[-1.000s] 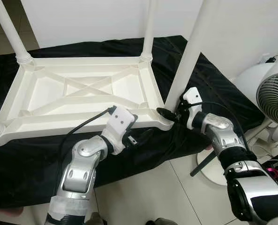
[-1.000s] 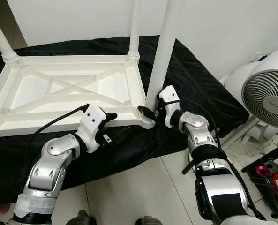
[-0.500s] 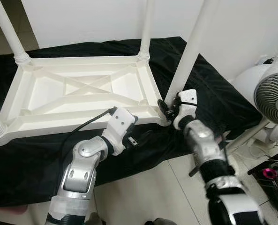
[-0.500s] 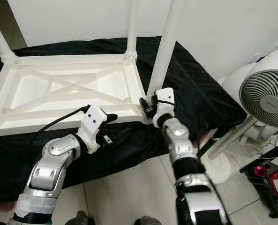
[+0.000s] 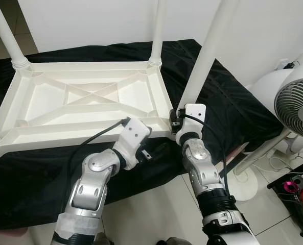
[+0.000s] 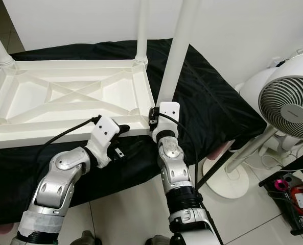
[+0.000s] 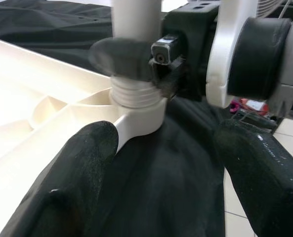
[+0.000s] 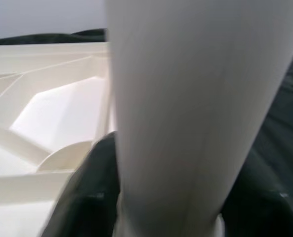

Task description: Building children table

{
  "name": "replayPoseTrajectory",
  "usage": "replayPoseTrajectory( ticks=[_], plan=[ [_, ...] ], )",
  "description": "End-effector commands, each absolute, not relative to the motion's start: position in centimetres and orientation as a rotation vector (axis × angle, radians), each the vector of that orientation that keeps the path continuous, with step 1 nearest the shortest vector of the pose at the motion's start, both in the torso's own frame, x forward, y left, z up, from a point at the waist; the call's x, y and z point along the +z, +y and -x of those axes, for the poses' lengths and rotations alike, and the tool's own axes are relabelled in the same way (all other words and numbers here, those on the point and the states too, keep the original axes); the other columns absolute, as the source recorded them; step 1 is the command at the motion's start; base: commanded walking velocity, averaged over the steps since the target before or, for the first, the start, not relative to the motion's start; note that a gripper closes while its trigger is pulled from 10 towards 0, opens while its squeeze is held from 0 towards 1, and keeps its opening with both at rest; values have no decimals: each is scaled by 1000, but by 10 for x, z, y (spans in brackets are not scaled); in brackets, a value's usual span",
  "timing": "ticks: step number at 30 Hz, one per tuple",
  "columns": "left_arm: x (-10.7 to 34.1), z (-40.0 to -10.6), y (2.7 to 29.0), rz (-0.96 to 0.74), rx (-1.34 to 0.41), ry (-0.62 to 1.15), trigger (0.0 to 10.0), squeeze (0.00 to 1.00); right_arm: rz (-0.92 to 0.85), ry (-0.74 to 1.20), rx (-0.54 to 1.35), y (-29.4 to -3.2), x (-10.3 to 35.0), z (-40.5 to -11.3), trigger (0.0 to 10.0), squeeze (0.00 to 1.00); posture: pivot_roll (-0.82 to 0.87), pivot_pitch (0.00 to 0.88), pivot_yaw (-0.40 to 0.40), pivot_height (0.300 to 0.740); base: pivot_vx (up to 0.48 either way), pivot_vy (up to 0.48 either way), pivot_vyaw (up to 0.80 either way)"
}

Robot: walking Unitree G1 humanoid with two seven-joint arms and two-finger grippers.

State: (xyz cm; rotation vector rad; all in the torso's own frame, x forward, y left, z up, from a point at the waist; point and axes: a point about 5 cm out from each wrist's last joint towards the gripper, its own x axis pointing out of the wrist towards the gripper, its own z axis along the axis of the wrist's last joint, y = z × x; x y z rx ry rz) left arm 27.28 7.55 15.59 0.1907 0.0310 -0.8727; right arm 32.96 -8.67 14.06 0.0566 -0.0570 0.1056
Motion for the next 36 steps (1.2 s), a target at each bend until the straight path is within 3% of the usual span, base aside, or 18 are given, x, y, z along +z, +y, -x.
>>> replayPoseTrajectory(
  ticks=[1,7,8,9,13,15,22,23,36],
  plan=[
    [155,-279,79,-205,-726,24,10000,0,-77,-12,161,-81,131,-323,10000,1000,-60,14,-46,740,0,0,0],
    [155,-278,79,-204,-725,23,10000,0,-104,-38,187,-87,137,-322,10000,1000,-57,8,-49,740,0,0,0],
    [155,-278,79,-205,-724,21,10000,0,-102,-61,246,-93,140,-321,10000,427,-56,3,-53,740,0,0,0],
    [156,-277,80,-207,-724,17,10000,0,-91,-78,308,-101,141,-319,10000,0,-53,1,-54,740,0,0,0],
    [156,-277,80,-208,-724,14,10000,0,-77,-87,379,-109,141,-317,10000,0,-52,0,-54,740,0,0,0],
    [157,-277,82,-213,-727,10,10000,0,2,-86,503,-127,139,-315,10000,0,-51,0,-48,740,0,0,0],
    [157,-277,82,-218,-729,7,10000,0,65,-72,589,-140,139,-317,10000,0,-50,0,-45,740,0,0,0],
    [159,-278,82,-223,-732,3,10000,0,137,-49,687,-148,141,-325,10000,0,-49,0,-39,740,0,0,0],
    [163,-281,81,-232,-729,-10,10000,0,250,30,790,-146,144,-354,10000,0,-32,0,-41,740,0,0,0]
  ],
)
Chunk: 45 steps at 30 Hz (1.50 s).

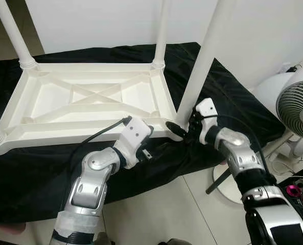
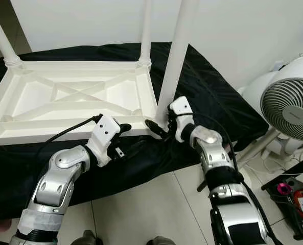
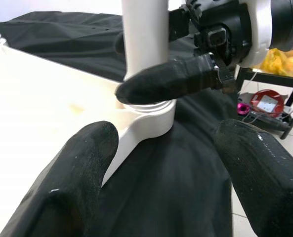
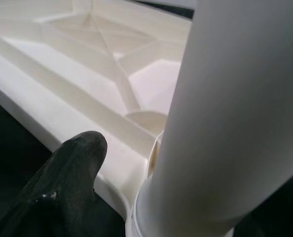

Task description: Building children table

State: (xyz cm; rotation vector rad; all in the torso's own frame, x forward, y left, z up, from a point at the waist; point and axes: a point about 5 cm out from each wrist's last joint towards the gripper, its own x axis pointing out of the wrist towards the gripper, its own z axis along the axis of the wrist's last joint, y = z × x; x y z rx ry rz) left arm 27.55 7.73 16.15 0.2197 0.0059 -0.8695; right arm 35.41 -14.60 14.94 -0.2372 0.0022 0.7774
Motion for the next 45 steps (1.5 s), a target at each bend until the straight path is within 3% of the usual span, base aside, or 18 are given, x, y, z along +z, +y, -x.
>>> replayPoseTrajectory(
  ticks=[1,4,5,7,22,23,24,29,35,36,41,45],
  plan=[
    [163,-281,81,-231,-726,-11,10000,0,267,38,801,-145,143,-356,10000,0,-24,0,-44,740,0,0,0],
    [163,-280,82,-232,-723,-12,10000,0,287,49,812,-144,141,-357,10000,0,-20,0,-45,740,0,0,0],
    [164,-280,82,-231,-719,-13,10000,0,299,61,820,-143,140,-358,5725,0,-17,0,-48,740,0,0,0],
    [164,-280,82,-230,-714,-15,10000,0,305,77,840,-142,137,-359,0,0,-13,0,-50,740,0,0,0],
    [166,-281,83,-220,-700,-14,10000,0,287,102,856,-159,128,-356,0,0,-32,20,-41,740,0,0,0],
    [166,-282,83,-218,-699,-14,10000,0,275,98,843,-160,128,-355,4039,0,-34,22,-41,740,0,0,0],
    [166,-282,82,-215,-699,-13,10000,0,248,84,786,-161,129,-355,10000,0,-45,35,-45,740,0,0,0],
    [164,-282,82,-210,-697,-7,10000,0,168,74,639,-160,129,-357,10000,0,-54,45,-49,740,0,0,0],
    [163,-281,81,-197,-696,-1,10000,0,87,42,525,-141,128,-349,10000,0,-72,57,-48,740,0,0,0],
    [162,-280,80,-194,-701,1,10000,0,28,50,440,-128,125,-345,10000,0,-78,62,-48,740,0,0,0],
    [161,-279,79,-194,-704,3,10000,0,-83,75,296,-112,122,-340,10000,0,-81,64,-50,740,0,0,0],
    [161,-280,79,-190,-701,6,10000,0,-184,95,42,-95,125,-330,10000,0,-80,65,-54,740,0,0,0]
  ],
)
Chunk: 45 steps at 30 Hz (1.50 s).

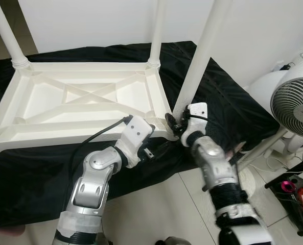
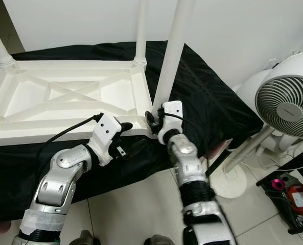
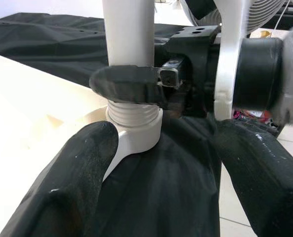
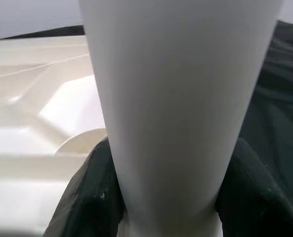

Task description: Building children table

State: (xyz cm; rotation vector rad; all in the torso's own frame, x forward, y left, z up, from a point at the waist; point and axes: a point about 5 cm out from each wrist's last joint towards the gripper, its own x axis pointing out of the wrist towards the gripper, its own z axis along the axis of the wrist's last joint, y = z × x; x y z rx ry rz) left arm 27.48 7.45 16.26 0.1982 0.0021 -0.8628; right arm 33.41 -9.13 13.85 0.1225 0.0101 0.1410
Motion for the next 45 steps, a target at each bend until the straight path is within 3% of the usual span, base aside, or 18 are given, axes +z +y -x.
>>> replayPoseTrajectory(
  ticks=[1,10,11,13,14,19,21,24,25,32,44,45],
  plan=[
    [161,-280,79,-190,-701,6,10000,0,-184,95,42,-95,125,-330,10000,0,-80,65,-54,740,0,0,0],
    [161,-279,79,-187,-694,5,10000,0,-153,80,215,-69,134,-319,10000,0,-75,59,-62,740,0,0,0],
    [161,-280,80,-187,-692,5,10000,0,-153,68,221,-69,135,-317,10000,863,-75,59,-63,740,0,0,0],
    [161,-280,80,-188,-690,4,10000,0,-155,64,222,-69,137,-316,10000,863,-74,59,-64,740,0,0,0],
    [161,-280,81,-187,-687,3,10000,0,-158,47,232,-72,139,-315,10000,1000,-73,57,-66,740,0,0,0],
    [161,-280,81,-187,-684,2,10000,0,-150,7,281,-87,144,-316,10000,1000,-74,56,-65,740,0,0,0],
    [161,-280,80,-187,-687,3,10000,0,-114,29,335,-109,143,-319,10000,957,-77,56,-61,740,0,0,0],
    [162,-280,80,-187,-687,3,10000,0,-111,36,350,-113,142,-320,10000,957,-77,56,-61,740,0,0,0],
    [162,-281,81,-190,-688,4,10000,0,-50,39,430,-129,141,-321,10000,0,-77,56,-59,740,0,0,0],
    [163,-283,81,-193,-691,1,10000,0,101,13,547,-156,140,-326,10000,0,-78,51,-49,740,0,0,0],
    [166,-285,78,-198,-706,-9,10000,0,223,0,773,-145,146,-342,10000,0,-67,40,-33,740,0,0,0],
    [166,-285,79,-200,-705,-10,10000,0,241,3,786,-143,147,-346,9490,0,-60,38,-35,740,0,0,0]
  ],
)
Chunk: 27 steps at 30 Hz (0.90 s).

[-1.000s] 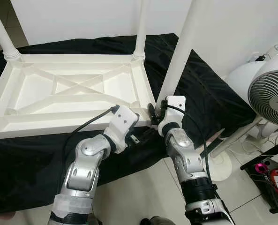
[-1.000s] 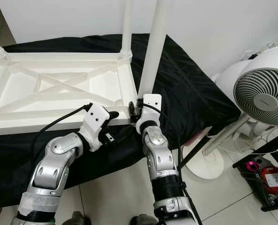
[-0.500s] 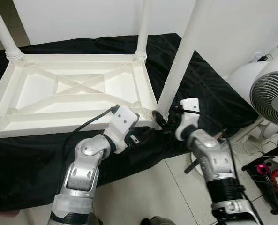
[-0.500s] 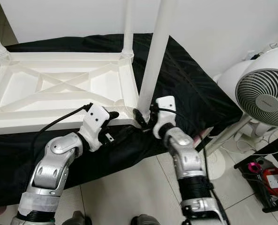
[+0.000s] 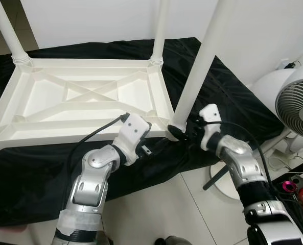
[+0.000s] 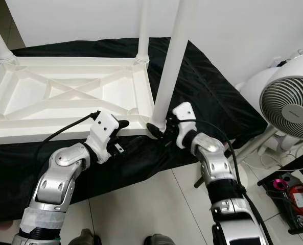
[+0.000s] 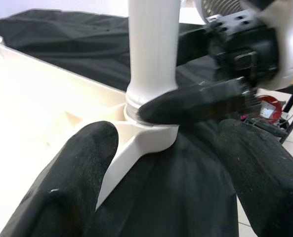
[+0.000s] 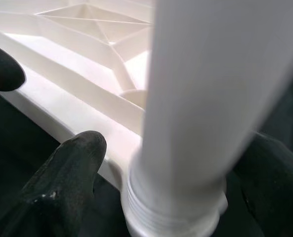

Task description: Building children table

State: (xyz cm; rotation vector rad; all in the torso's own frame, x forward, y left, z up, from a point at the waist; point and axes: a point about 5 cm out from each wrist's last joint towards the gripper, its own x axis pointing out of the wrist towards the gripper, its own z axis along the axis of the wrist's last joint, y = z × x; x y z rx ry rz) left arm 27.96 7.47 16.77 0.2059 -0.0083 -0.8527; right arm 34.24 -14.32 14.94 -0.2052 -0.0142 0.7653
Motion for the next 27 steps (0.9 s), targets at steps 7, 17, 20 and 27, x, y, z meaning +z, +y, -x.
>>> replayPoseTrajectory(
  ticks=[7,17,20,27],
  plan=[
    [167,-286,81,-200,-688,-12,10000,0,251,14,792,-145,144,-353,0,0,-45,37,-46,740,0,0,0],
    [167,-285,81,-198,-691,-8,10000,0,191,66,763,-155,128,-346,10000,0,-60,42,-34,740,0,0,0],
    [167,-285,80,-199,-695,-7,10000,0,169,62,729,-155,127,-346,10000,0,-60,42,-34,740,0,0,0],
    [165,-284,77,-200,-709,-2,10000,0,56,59,505,-145,124,-349,10000,0,-71,53,-33,740,0,0,0]
  ],
)
